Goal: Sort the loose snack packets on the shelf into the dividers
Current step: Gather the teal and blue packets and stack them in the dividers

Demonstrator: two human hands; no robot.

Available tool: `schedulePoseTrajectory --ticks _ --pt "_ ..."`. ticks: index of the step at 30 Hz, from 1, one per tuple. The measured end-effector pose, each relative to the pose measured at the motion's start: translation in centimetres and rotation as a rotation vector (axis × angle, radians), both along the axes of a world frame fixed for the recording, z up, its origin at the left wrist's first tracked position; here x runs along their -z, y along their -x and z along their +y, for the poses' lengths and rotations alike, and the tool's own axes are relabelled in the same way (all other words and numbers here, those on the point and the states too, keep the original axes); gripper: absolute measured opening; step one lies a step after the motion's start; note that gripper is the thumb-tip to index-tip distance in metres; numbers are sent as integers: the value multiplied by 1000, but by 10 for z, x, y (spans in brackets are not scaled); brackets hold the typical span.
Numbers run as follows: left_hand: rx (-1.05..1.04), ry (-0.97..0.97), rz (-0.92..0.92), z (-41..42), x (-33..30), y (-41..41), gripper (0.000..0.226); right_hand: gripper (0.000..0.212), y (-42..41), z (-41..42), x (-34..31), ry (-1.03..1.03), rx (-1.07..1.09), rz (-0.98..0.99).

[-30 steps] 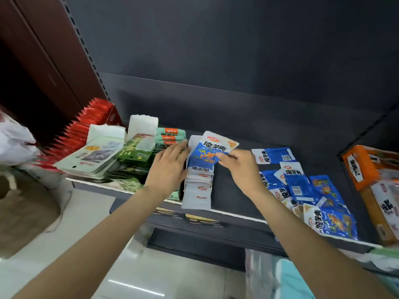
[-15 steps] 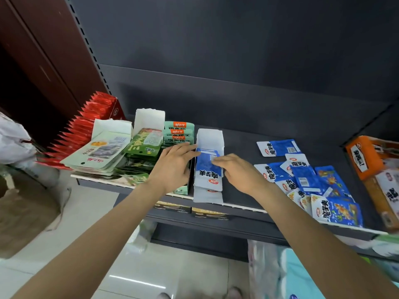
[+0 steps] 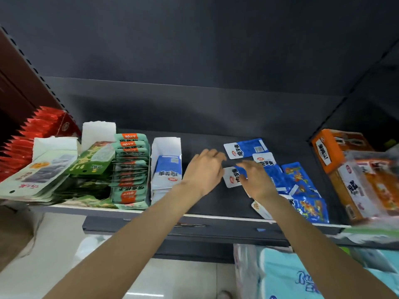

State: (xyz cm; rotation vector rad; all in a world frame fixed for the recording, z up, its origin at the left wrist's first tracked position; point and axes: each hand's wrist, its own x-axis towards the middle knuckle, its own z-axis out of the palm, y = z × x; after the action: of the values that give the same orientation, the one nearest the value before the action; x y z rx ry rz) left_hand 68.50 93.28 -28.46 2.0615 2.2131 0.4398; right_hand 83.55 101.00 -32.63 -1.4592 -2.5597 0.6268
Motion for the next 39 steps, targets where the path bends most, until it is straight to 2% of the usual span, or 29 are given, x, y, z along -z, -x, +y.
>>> schedulePoseTrajectory --ticks 3,7,11,14,17,19,21,23,24,26,28,30,33,35,39 --pt "-7 227 96 43 29 -20 40 63 -29 29 15 99 68 -146" --pt "-51 413 217 86 68 -24 67 78 -45 59 27 177 15 -250" --pt "27 349 508 113 81 -18 67 74 -46 72 31 185 -111 -396" --pt "144 287 655 124 81 -13 55 71 -42 76 28 163 -140 -456" --pt "229 260 703 126 77 -15 42 67 -36 79 28 145 -128 -474" --pt "235 148 684 120 74 -19 37 70 -34 78 26 191 -95 -431" --pt "221 -33 608 109 65 -20 36 82 -32 72 20 231 -10 -288" --pt "216 -233 472 97 56 -19 37 88 -29 65 13 139 47 -123" --pt "212 -305 397 87 49 -17 38 84 -25 59 8 76 38 -61" --pt "181 -404 299 64 30 -14 41 58 -15 46 1 24 -2 94" --pt "152 -477 194 42 10 -6 31 28 0 28 -8 39 1 206" --pt "136 -509 13 18 -7 11 6 26 17 7 -16 11 -7 279" --pt "68 -471 -322 -20 -38 43 16 30 46 -25 -35 -105 -12 420" --pt "-27 -487 -457 -44 -56 65 25 31 64 -41 -52 -160 -16 514" --pt "-117 -505 -398 -80 -65 102 11 20 97 -66 -71 -140 -110 632"
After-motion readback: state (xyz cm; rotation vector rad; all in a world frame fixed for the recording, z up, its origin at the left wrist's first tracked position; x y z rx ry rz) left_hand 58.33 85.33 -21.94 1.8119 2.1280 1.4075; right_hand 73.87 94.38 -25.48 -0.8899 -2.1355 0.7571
